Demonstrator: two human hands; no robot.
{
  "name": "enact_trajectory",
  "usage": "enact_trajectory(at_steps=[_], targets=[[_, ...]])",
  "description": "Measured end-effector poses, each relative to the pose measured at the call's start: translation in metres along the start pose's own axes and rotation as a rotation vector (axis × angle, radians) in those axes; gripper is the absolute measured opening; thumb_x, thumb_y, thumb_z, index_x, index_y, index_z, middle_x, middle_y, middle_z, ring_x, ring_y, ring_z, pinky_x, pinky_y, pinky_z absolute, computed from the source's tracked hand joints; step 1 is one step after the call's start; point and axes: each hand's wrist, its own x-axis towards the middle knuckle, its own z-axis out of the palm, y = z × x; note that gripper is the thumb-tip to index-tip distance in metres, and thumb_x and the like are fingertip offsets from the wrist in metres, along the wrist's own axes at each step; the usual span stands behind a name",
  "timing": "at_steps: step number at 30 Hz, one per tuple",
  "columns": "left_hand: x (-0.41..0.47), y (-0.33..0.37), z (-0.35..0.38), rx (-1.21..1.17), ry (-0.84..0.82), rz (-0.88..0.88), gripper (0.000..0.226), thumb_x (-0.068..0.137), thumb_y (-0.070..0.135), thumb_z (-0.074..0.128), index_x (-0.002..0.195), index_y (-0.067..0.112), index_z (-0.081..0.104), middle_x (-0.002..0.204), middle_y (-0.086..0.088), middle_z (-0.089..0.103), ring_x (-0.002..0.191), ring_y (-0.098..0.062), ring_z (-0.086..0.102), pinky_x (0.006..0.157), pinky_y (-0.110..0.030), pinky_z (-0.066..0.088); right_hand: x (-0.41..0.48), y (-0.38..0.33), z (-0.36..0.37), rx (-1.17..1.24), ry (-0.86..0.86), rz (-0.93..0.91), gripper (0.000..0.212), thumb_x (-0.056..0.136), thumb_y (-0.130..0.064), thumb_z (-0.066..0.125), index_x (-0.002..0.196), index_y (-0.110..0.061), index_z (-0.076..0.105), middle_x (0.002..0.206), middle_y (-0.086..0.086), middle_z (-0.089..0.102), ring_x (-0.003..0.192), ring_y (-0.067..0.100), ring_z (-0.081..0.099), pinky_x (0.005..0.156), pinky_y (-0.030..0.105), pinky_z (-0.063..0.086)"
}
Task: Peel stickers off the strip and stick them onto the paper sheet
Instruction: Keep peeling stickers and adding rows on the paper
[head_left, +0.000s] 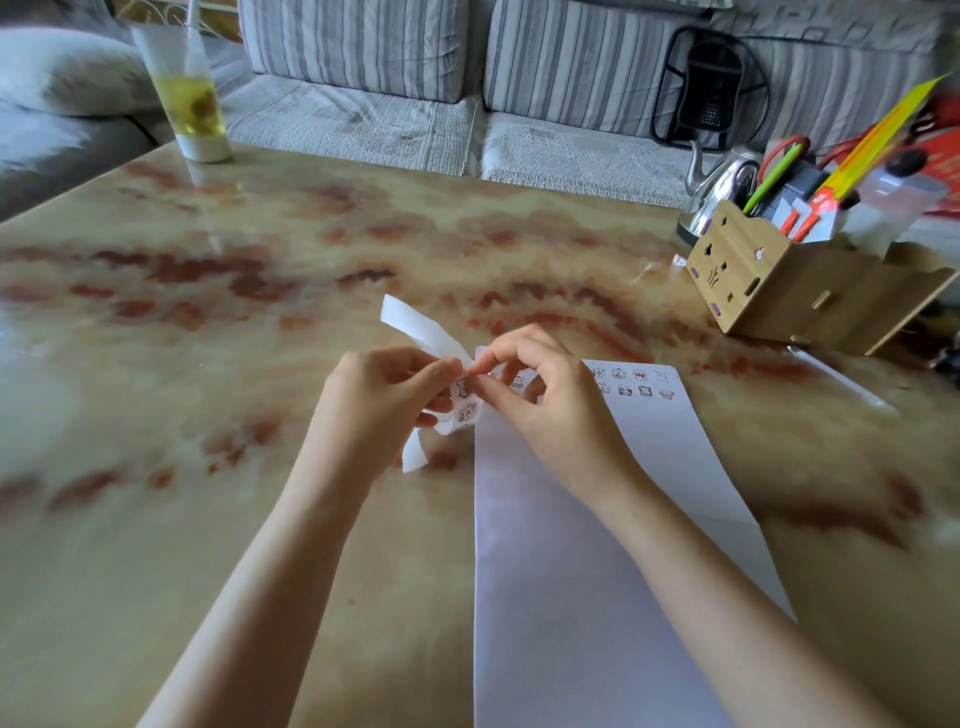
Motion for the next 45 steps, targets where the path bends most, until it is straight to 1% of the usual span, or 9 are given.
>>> enact_trajectory(at_steps=[7, 16, 19, 21, 24, 30, 33, 37, 45], targets=[[0.0, -0.001, -0.002, 0.012, 0.049, -0.016, 0.017, 0.088, 0.021, 0.063, 0.074, 0.017, 0.073, 0.072, -0.003, 0.073, 0.068, -0.01, 0.069, 0.065, -0.023, 0.056, -0.005, -0.011, -0.013, 0.166, 0.004, 0.038, 0.011, 0.088, -0.013, 0.065, 0.081, -0.021, 0.063, 0.086, -0.012, 0.059, 0.076, 0.003, 0.054, 0.068, 0.014, 0.04], [-0.001, 0.0, -0.002, 0.058, 0.07, -0.021, 0.018, 0.086, 0.022, 0.061, 0.074, 0.018, 0.074, 0.069, 0.002, 0.074, 0.072, -0.011, 0.07, 0.068, -0.023, 0.056, 0.018, 0.03, -0.059, 0.105, 0.051, 0.5, 0.005, 0.083, -0.007, 0.066, 0.079, -0.01, 0.067, 0.068, -0.001, 0.064, 0.051, 0.006, 0.054, 0.04, 0.016, 0.031], [-0.001, 0.002, -0.001, 0.068, 0.072, -0.037, 0.018, 0.086, 0.024, 0.061, 0.073, 0.02, 0.073, 0.068, 0.003, 0.073, 0.068, -0.009, 0.069, 0.054, -0.014, 0.05, 0.02, 0.037, -0.057, 0.066, -0.001, 0.598, 0.002, 0.082, -0.006, 0.067, 0.083, -0.007, 0.068, 0.07, 0.0, 0.063, 0.048, 0.005, 0.05, 0.04, 0.014, 0.027], [-0.003, 0.003, -0.001, 0.085, 0.073, -0.055, 0.018, 0.086, 0.027, 0.061, 0.075, 0.02, 0.074, 0.07, 0.003, 0.073, 0.066, -0.008, 0.068, 0.048, -0.014, 0.048, 0.021, 0.038, -0.053, 0.038, -0.028, 0.608, 0.002, 0.081, -0.007, 0.068, 0.082, -0.007, 0.069, 0.071, -0.001, 0.064, 0.05, 0.006, 0.049, 0.04, 0.014, 0.027], [-0.003, 0.005, -0.001, 0.097, 0.075, -0.055, 0.018, 0.085, 0.027, 0.061, 0.076, 0.019, 0.074, 0.073, 0.001, 0.074, 0.071, -0.014, 0.07, 0.068, -0.027, 0.054, 0.021, 0.038, -0.048, -0.012, -0.046, 0.608, 0.005, 0.08, -0.01, 0.07, 0.083, -0.007, 0.071, 0.067, -0.004, 0.065, 0.049, 0.007, 0.047, 0.041, 0.013, 0.029], [-0.003, 0.005, -0.002, 0.108, 0.07, -0.064, 0.018, 0.085, 0.027, 0.061, 0.077, 0.018, 0.074, 0.075, 0.0, 0.074, 0.077, -0.017, 0.071, 0.07, -0.03, 0.055, 0.02, 0.041, -0.043, 0.004, -0.023, 0.582, 0.001, 0.081, -0.006, 0.07, 0.08, -0.007, 0.07, 0.065, -0.003, 0.063, 0.038, -0.006, 0.046, 0.044, 0.005, 0.036], [-0.003, 0.006, -0.002, 0.111, 0.073, -0.066, 0.018, 0.086, 0.027, 0.061, 0.078, 0.017, 0.074, 0.075, 0.0, 0.074, 0.076, -0.016, 0.07, 0.064, -0.027, 0.054, 0.02, 0.042, -0.043, -0.015, -0.025, 0.586, 0.002, 0.08, -0.008, 0.071, 0.078, -0.01, 0.071, 0.063, -0.005, 0.063, 0.044, 0.001, 0.046, 0.044, 0.006, 0.036], [-0.005, 0.006, -0.002, 0.119, 0.076, -0.073, 0.019, 0.087, 0.029, 0.061, 0.077, 0.019, 0.074, 0.074, 0.002, 0.073, 0.068, -0.012, 0.067, 0.038, -0.013, 0.037, 0.02, 0.044, -0.042, -0.028, -0.022, 0.588, 0.006, 0.078, -0.008, 0.072, 0.074, -0.012, 0.07, 0.063, -0.006, 0.063, 0.051, 0.007, 0.045, 0.047, 0.009, 0.037], [-0.005, 0.006, -0.001, 0.098, 0.071, -0.064, 0.017, 0.086, 0.027, 0.062, 0.077, 0.019, 0.074, 0.074, 0.0, 0.074, 0.074, -0.016, 0.07, 0.055, -0.023, 0.05, 0.018, 0.044, -0.041, -0.022, -0.008, 0.58, 0.005, 0.078, -0.006, 0.072, 0.076, -0.011, 0.071, 0.062, -0.003, 0.061, 0.042, 0.0, 0.045, 0.045, 0.008, 0.037]])
